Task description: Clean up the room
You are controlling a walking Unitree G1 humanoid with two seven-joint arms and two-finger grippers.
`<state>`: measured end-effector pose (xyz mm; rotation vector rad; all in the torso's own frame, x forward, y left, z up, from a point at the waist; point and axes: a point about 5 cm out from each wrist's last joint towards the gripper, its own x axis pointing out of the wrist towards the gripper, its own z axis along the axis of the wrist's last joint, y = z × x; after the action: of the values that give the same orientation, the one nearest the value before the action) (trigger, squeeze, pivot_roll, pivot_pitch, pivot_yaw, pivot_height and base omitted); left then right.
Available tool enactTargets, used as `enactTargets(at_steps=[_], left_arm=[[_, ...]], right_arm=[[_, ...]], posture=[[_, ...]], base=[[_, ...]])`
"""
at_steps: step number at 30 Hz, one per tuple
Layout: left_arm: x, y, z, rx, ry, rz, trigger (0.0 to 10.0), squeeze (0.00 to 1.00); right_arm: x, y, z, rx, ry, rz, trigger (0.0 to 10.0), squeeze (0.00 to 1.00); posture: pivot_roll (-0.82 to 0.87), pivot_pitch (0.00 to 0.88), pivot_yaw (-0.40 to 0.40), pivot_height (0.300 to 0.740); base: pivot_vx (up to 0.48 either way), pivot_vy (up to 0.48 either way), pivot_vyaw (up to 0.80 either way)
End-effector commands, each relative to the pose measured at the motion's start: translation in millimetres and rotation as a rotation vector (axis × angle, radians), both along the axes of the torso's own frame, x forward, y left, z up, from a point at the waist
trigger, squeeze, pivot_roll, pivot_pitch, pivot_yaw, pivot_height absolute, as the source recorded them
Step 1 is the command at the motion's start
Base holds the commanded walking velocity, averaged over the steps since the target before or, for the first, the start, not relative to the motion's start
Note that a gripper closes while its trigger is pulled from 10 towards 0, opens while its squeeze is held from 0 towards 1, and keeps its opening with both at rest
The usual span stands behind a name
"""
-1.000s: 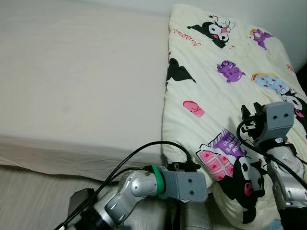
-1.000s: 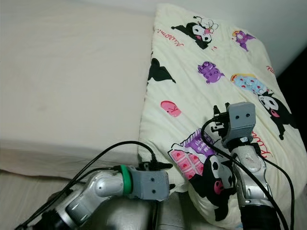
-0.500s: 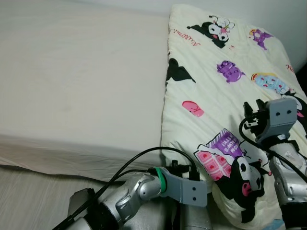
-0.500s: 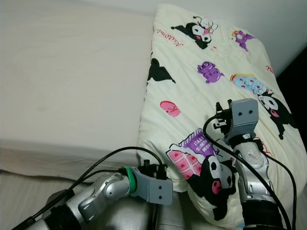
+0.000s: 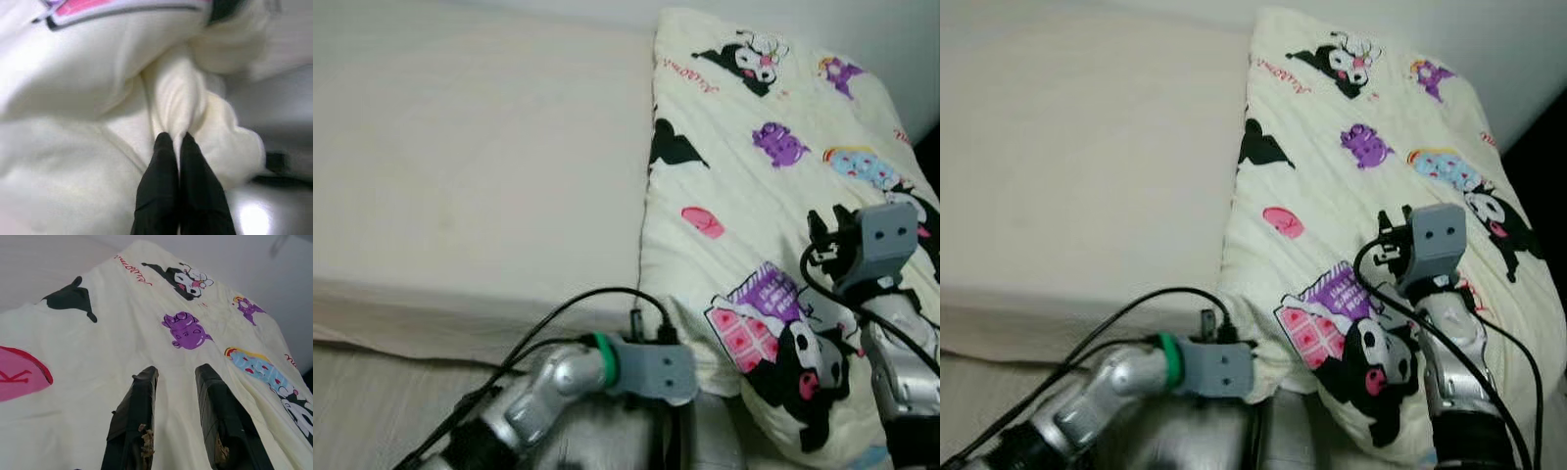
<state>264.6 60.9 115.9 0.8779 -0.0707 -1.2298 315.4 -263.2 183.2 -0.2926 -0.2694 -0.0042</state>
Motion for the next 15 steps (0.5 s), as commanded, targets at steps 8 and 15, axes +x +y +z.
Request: enactTargets(at_steps=[8, 15], left_arm=[[-13.5, 45.8, -5.2, 0.194, 0.135, -0.055, 10.0, 0.00], [-32.5, 52.3, -31.6, 0.321, 0.162, -0.102, 10.0, 1.00]], right_arm=[[-1.0, -6.4, -7.5, 0.024, 0.021, -0.025, 10.0, 0.00], [-0.1, -4.9, -8.2, 0.029, 0.019, -0.028, 10.0, 0.00]], posture=[[0.00, 0.156, -0.050, 0.482], [0.00, 0.166, -0.047, 0.482]], base=[[0.000, 0.000, 0.00], [0.000, 0.000, 0.00]])
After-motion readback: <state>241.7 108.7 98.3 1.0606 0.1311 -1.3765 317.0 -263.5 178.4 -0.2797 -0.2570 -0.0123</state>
